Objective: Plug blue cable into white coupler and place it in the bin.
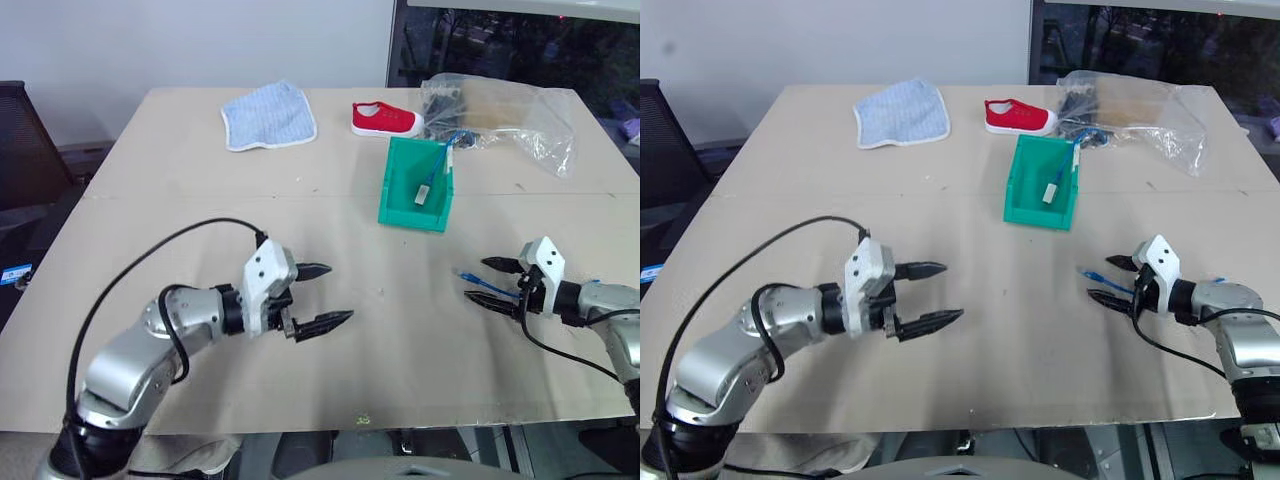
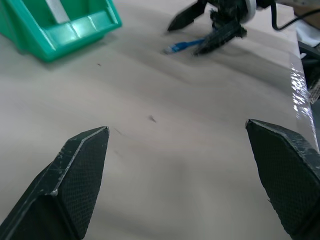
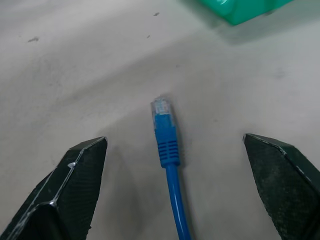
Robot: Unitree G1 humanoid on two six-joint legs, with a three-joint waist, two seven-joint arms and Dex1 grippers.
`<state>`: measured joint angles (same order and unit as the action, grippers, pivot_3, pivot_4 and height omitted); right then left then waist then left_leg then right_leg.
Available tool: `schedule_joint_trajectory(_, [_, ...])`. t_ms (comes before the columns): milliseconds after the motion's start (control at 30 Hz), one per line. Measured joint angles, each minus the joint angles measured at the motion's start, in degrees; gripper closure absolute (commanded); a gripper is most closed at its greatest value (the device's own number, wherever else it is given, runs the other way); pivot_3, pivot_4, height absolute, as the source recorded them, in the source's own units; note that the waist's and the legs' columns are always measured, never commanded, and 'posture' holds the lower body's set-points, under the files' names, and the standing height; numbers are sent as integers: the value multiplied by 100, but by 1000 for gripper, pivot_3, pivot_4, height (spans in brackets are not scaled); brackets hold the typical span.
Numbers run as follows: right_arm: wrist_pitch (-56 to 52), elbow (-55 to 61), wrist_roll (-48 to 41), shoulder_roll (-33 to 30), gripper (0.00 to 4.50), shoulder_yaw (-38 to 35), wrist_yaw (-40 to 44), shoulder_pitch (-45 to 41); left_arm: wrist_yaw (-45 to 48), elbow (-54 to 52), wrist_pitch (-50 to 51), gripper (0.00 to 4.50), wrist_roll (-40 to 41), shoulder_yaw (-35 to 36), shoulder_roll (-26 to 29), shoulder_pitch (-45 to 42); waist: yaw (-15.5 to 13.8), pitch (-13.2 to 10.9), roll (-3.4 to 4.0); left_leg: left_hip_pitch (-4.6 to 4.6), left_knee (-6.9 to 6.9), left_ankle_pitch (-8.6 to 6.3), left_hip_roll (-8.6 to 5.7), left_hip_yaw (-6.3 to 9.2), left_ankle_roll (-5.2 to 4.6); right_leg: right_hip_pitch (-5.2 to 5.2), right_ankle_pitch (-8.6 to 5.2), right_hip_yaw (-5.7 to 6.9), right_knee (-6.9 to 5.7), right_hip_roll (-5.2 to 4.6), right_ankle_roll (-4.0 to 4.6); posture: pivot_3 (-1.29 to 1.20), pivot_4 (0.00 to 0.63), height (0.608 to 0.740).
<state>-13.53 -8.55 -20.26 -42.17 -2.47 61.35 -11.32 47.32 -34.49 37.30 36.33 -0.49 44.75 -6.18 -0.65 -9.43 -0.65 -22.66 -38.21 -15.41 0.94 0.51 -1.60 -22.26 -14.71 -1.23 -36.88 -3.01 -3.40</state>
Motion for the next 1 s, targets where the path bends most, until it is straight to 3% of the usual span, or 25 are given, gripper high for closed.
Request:
schedule_joint_trajectory(133, [53, -203, 66, -4, 3007, 46, 199, -149, 47, -134, 230, 0, 144, 2, 177, -102, 2, 0, 0, -4, 0, 0, 0, -2, 0, -2, 0, -1, 3, -1, -1, 0, 150, 740])
schedule_joint_trajectory(200, [81, -260, 100, -3, 4245, 50, 234, -160, 55, -134, 241, 0, 175, 2, 187, -198, 0, 0, 0, -4, -2, 0, 0, 0, 0, -1, 0, 1, 0, -1, -1, 0, 150, 740])
schedule_joint_trajectory(233, [92, -270, 109, -3, 4392, 50, 249, -162, 70, -134, 238, 0, 187, 4, 188, -235, -4, 0, 0, -4, -3, 0, -1, 0, 0, -1, 0, 1, 0, 0, -1, 0, 150, 740])
schedule_joint_trajectory(500, [72, -197, 144, -2, 4392, 165, 461, -193, 427, -93, 25, 0, 60, -24, 267, -305, 1, 0, 0, -4, -10, 0, -3, -4, 1, -1, 1, -3, -3, 1, -1, 0, 150, 740])
schedule_joint_trajectory(700, [-128, 433, 399, 155, 4392, 1031, 750, -761, 1177, 345, -373, 0, -360, -370, 634, -572, 45, -4, 2, -2, -10, 0, -4, -2, 1, -3, 1, -2, -9, 16, 0, 0, 150, 740])
schedule_joint_trajectory(900, [13, 567, 887, 810, 4392, 2039, 926, -1749, 1636, 1032, -766, 0, -1022, -912, 738, -1229, 98, -6, 2, -9, -11, 1, -20, 3, 1, -16, 0, -4, -22, 15, 0, 0, 150, 740])
schedule_joint_trajectory(1000, [157, 268, 1128, 961, 3206, 2174, 868, -1894, 1719, 1441, -870, 0, -1379, -1225, 547, -1381, 67, -7, 1, -32, -12, 1, -27, -1, 2, -32, 0, -7, -16, 9, -1, 0, 150, 740])
